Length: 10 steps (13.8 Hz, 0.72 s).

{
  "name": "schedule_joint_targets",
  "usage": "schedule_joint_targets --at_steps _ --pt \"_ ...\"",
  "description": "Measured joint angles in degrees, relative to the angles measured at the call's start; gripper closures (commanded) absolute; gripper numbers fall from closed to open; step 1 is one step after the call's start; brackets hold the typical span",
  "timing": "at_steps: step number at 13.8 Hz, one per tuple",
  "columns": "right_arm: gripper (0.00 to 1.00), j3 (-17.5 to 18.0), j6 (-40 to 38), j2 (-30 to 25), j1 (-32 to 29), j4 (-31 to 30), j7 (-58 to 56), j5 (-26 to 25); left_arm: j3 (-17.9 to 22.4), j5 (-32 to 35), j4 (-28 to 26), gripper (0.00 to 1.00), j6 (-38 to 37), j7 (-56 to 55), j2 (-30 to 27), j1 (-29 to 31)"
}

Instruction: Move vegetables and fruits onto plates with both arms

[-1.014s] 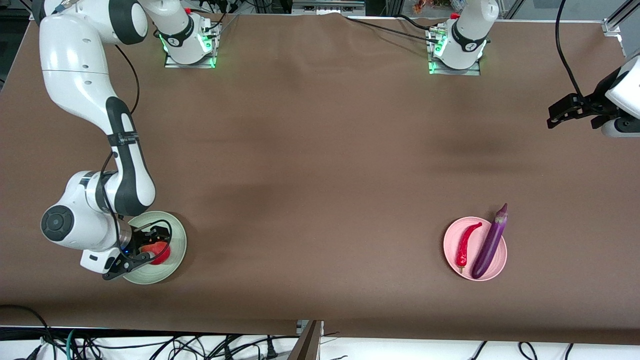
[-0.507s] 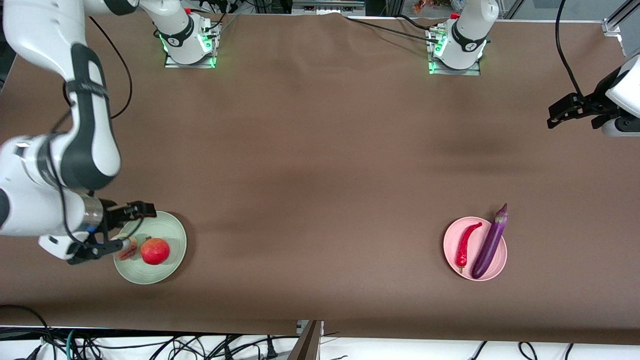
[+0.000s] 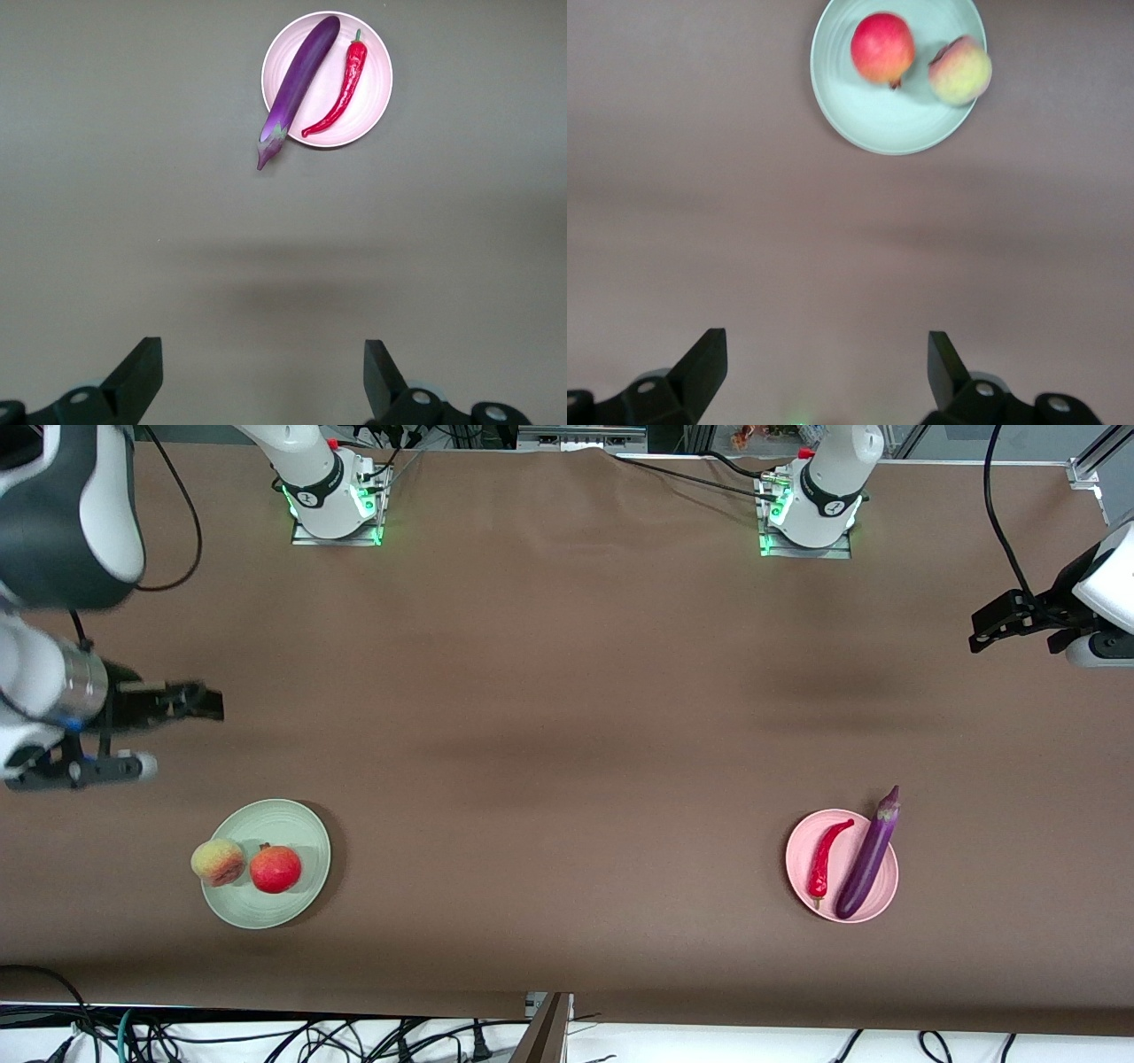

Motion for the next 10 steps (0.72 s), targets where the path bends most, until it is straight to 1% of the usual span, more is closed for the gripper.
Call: schedule_joint_targets --at_steps 2,5,7,10 --pt "0.00 1.5 0.0 -6.1 0.0 -6.1 0.0 -0.5 0.0 0.0 0.0 0.00 0.0 0.0 0.0 0.0" --pt "0.00 1.8 0.1 -12.5 -0.3 -9.9 0.1 -0.7 0.0 0.0 0.0 0.00 0.0 0.0 0.0 0.0" --pt "0.00 1.8 0.1 -14.8 -0.9 -12.4 0.2 -0.7 0.0 0.0 0.0 0.00 0.0 0.0 0.0 0.0" --pt "0.00 1.8 0.4 -15.9 -2.3 -16.0 1.1 -0.7 0.0 0.0 0.0 0.00 0.0 0.0 0.0 0.0"
